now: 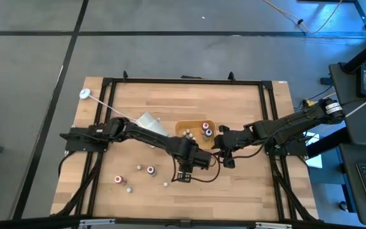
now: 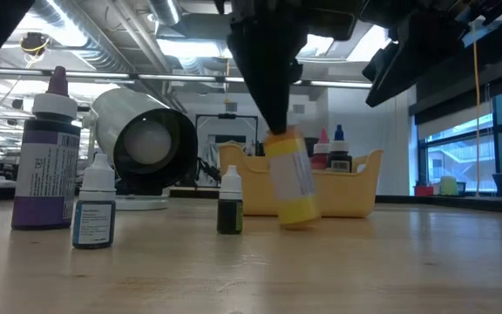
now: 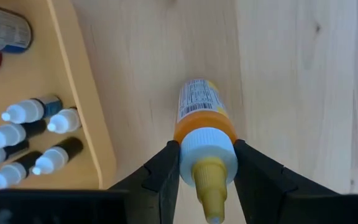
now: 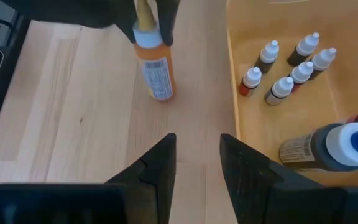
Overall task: Pick & Place food coloring
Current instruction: Put the large yellow food coloring bottle into the yellow bin
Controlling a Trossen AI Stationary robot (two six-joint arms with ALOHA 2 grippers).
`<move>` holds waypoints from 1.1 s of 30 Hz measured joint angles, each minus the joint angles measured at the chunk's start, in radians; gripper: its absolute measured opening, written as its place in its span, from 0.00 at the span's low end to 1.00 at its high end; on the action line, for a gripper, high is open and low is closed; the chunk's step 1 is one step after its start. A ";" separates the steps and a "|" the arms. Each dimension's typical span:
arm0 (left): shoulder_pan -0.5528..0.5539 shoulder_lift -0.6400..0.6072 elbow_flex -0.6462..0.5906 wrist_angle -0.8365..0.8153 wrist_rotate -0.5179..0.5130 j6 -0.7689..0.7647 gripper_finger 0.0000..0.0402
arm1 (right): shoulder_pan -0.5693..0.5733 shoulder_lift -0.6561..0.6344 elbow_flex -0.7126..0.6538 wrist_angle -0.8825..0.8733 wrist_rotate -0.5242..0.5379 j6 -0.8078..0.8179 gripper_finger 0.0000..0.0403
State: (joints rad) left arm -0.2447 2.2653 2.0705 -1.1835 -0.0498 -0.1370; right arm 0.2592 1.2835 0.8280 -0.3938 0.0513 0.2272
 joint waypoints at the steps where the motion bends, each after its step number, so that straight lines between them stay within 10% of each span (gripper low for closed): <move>1: 0.000 0.001 0.001 0.000 0.000 -0.008 0.32 | 0.000 0.000 0.000 0.000 0.000 0.000 0.31; 33: 0.009 0.001 -0.002 0.001 0.077 0.033 0.60 | 0.000 0.000 0.000 0.000 0.000 -0.023 0.31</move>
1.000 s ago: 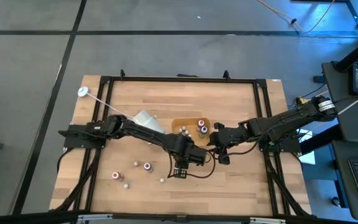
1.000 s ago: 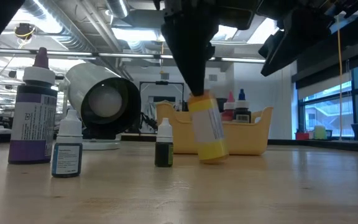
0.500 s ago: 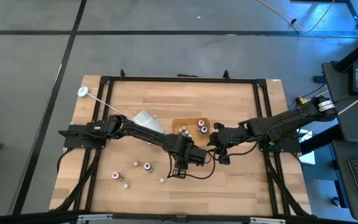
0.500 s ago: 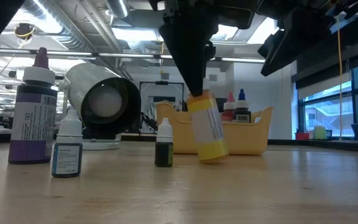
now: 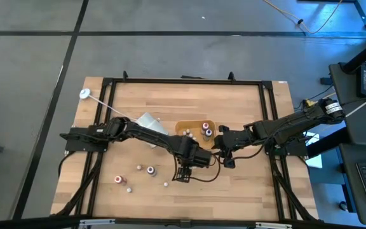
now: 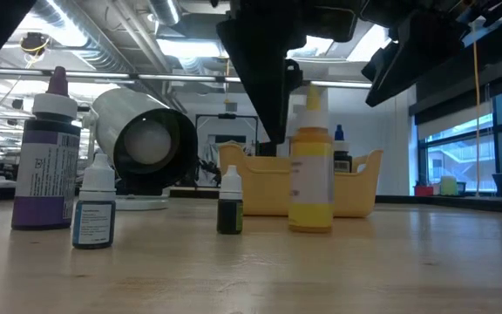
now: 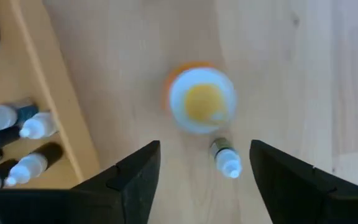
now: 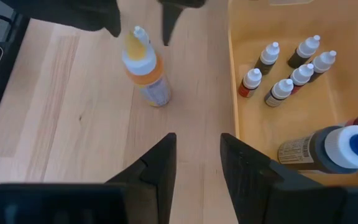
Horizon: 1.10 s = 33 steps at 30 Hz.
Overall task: Pick & Place food coloring
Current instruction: Put the large yellow food coloring bottle into the yellow bin
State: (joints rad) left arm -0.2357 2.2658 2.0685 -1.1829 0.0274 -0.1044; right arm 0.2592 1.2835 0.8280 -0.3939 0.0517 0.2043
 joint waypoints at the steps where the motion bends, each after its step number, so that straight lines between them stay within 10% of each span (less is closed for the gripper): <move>1: 0.005 0.001 0.008 -0.016 0.000 -0.002 0.60 | 0.000 0.000 0.000 0.000 0.000 0.000 0.31; 7: 0.017 -0.021 0.106 -0.215 -0.008 -0.005 0.61 | 0.000 0.000 0.000 0.000 0.000 0.006 0.31; 14: -0.023 -0.257 0.014 -0.071 -0.012 0.066 0.61 | 0.001 0.006 0.000 0.005 0.000 0.031 0.31; 33: -0.117 -1.266 -1.370 1.322 -0.142 0.063 0.60 | 0.029 0.037 0.000 0.319 -0.001 -0.030 0.33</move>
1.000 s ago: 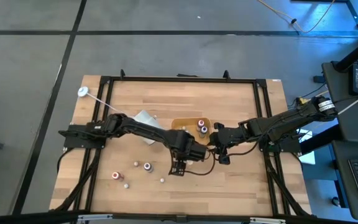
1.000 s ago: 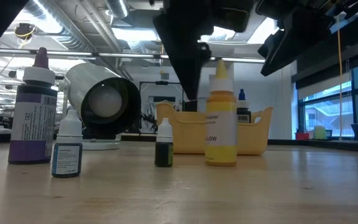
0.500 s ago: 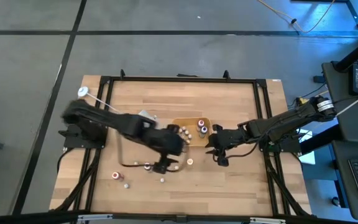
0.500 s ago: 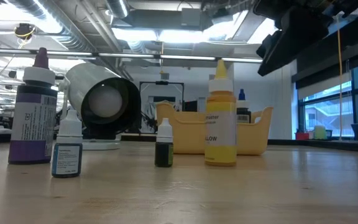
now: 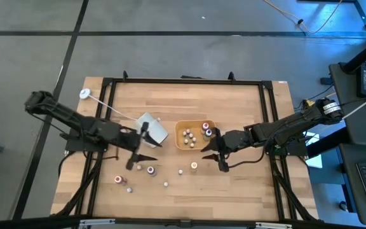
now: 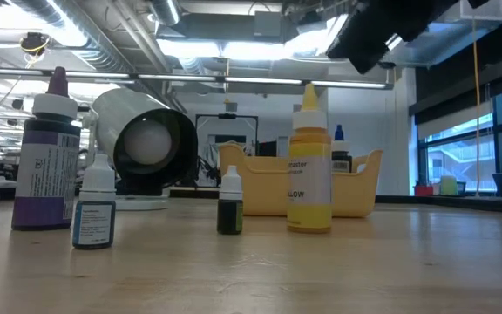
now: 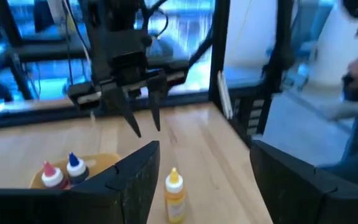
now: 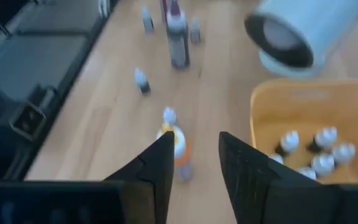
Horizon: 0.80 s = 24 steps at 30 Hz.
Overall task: Pick & Place food coloring
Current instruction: Put the large yellow food coloring bottle into the yellow bin
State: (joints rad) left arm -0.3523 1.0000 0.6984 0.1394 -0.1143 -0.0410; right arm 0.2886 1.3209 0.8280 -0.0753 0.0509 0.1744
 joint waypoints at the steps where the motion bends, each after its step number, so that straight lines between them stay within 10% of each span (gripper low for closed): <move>1: -0.001 -0.035 -0.051 0.048 0.000 0.001 0.61 | 0.000 0.000 0.000 0.015 0.000 -0.003 0.34; 14: 0.000 -0.366 -0.331 0.143 -0.024 0.010 0.61 | 0.000 0.007 0.033 0.147 0.008 -0.106 0.74; 24: 0.000 -0.382 -0.332 0.105 -0.025 0.010 0.61 | -0.009 0.261 0.471 -0.415 0.008 -0.176 0.70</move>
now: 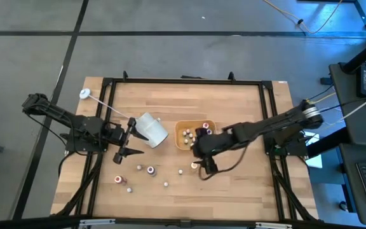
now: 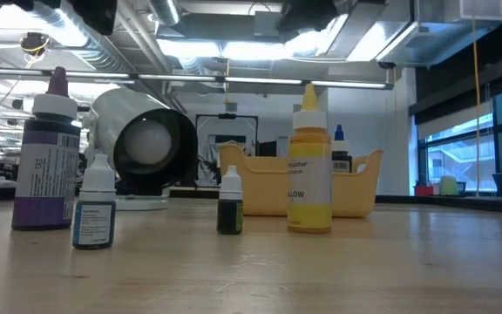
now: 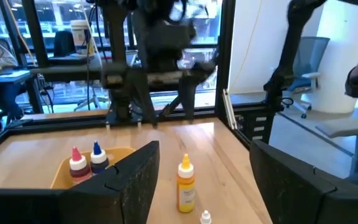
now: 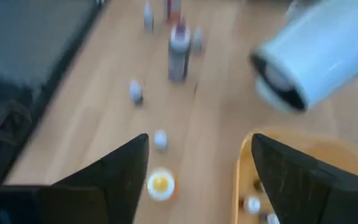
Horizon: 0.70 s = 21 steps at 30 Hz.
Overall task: Pick & Place food coloring
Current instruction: Put the large yellow food coloring bottle into the yellow bin
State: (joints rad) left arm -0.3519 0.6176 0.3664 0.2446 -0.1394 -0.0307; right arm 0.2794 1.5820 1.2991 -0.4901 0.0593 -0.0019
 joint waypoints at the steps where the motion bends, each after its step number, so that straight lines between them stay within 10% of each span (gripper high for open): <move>1: 0.000 0.002 0.000 0.001 0.000 0.000 0.60 | 0.000 0.037 0.039 -0.066 0.000 -0.004 0.68; 8: 0.000 0.002 0.000 -0.014 0.001 0.000 0.61 | 0.016 0.252 0.226 -0.332 -0.011 -0.030 0.60; 21: 0.000 0.003 0.000 -0.017 0.000 0.000 0.60 | 0.020 0.324 0.234 -0.322 -0.094 -0.063 0.54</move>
State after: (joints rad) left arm -0.3519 0.6205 0.3668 0.2272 -0.1394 -0.0307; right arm 0.2993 1.9057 1.5336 -0.8120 -0.0345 -0.0645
